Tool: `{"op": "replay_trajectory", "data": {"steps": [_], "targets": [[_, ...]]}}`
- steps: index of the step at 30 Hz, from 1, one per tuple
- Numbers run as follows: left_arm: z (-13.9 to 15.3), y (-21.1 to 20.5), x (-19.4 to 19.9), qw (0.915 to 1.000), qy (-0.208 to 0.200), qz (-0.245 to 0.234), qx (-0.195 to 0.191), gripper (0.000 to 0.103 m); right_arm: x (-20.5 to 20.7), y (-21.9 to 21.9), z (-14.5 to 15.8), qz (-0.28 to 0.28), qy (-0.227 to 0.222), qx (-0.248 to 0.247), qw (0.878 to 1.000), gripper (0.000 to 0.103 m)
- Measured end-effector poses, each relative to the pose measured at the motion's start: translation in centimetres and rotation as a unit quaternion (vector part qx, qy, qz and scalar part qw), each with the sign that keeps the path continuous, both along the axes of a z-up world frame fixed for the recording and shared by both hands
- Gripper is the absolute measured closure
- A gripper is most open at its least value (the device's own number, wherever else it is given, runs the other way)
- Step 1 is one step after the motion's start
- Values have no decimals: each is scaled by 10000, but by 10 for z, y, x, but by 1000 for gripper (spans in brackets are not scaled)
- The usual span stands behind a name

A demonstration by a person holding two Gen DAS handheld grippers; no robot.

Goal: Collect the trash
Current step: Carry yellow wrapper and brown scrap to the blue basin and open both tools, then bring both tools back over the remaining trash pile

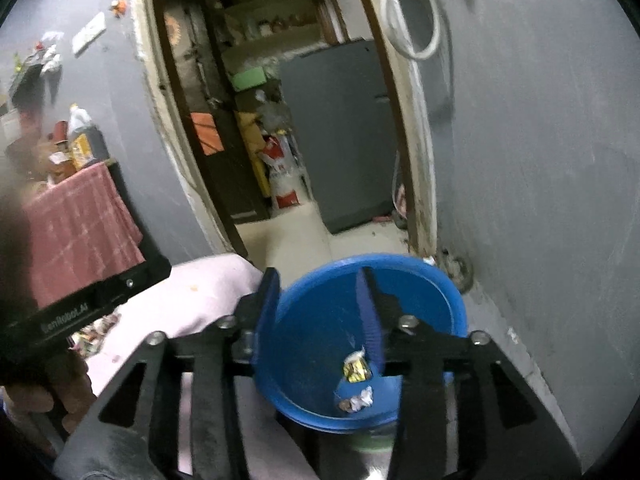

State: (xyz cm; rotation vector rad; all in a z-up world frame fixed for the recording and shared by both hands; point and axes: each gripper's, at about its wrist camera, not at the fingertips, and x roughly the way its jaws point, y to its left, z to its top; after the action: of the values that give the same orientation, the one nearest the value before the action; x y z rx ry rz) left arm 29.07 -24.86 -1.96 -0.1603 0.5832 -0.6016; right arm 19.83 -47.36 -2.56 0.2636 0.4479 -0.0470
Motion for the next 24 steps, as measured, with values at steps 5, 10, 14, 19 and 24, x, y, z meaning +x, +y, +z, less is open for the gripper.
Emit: {"op": "replay_trajectory", "data": {"steps": [5, 10, 14, 19, 24], "targets": [[23, 53, -17, 9982, -331, 487, -143, 22, -7, 37, 28, 251, -358, -114, 9990, 38], [43, 107, -42, 9915, -710, 1068, -220, 2, -15, 78, 49, 544, -743, -108, 9957, 14], [55, 146, -67, 9839, -1039, 1450, -135, 1, -24, 112, 63, 773, -1082, -136, 9910, 4], [63, 185, -96, 9743, -1373, 1783, 22, 1, -31, 152, 73, 1080, -1366, -132, 9846, 0], [64, 216, -113, 9667, -1560, 2026, 141, 1, -40, 184, 78, 1282, -1649, -138, 9779, 0]]}}
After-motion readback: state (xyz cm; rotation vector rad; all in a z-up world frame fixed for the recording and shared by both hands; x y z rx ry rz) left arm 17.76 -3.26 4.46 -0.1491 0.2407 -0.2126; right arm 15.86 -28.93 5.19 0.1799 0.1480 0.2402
